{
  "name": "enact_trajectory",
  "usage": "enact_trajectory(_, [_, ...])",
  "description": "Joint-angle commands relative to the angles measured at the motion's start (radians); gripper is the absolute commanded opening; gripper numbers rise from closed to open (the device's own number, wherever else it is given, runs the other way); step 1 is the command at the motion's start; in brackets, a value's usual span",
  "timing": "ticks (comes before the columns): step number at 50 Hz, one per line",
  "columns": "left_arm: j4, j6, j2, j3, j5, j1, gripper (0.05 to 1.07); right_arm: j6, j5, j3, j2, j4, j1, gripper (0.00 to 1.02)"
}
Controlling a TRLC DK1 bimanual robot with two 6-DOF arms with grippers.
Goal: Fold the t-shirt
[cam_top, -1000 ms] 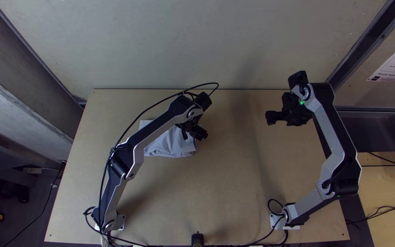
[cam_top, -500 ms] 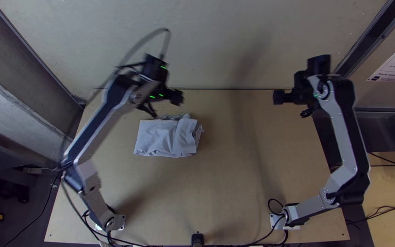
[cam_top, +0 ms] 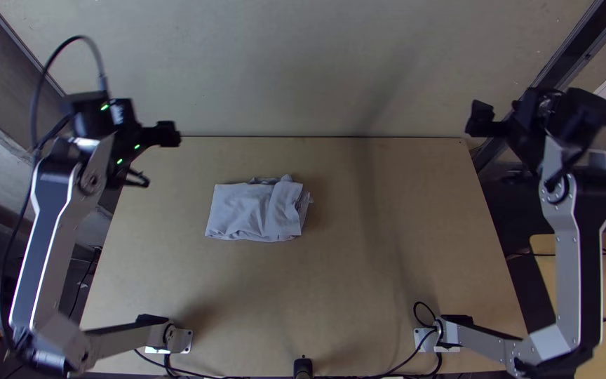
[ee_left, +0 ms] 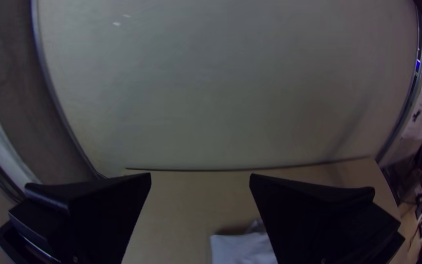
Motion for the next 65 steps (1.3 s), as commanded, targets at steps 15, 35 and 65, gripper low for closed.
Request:
enact_trajectory(15, [0.277, 0.107, -0.541, -0.563, 0.005, 0.104, 1.02, -0.131, 0.008, -0.425, -0.396, 0.288, -0.02, 0.98])
enact_trajectory(35, [0.384, 0.193, -1.161, -1.059, 0.006, 0.11, 1.02, -0.187, 0.029, -0.899, -0.829, 0.429, -0.022, 0.98])
enact_trajectory(65, [0.465, 0.138, -1.281, -1.459, -0.054, 0.124, 1.02, -0.247, 0.045, -1.503, -1.289, 0.575, -0.049, 0.98])
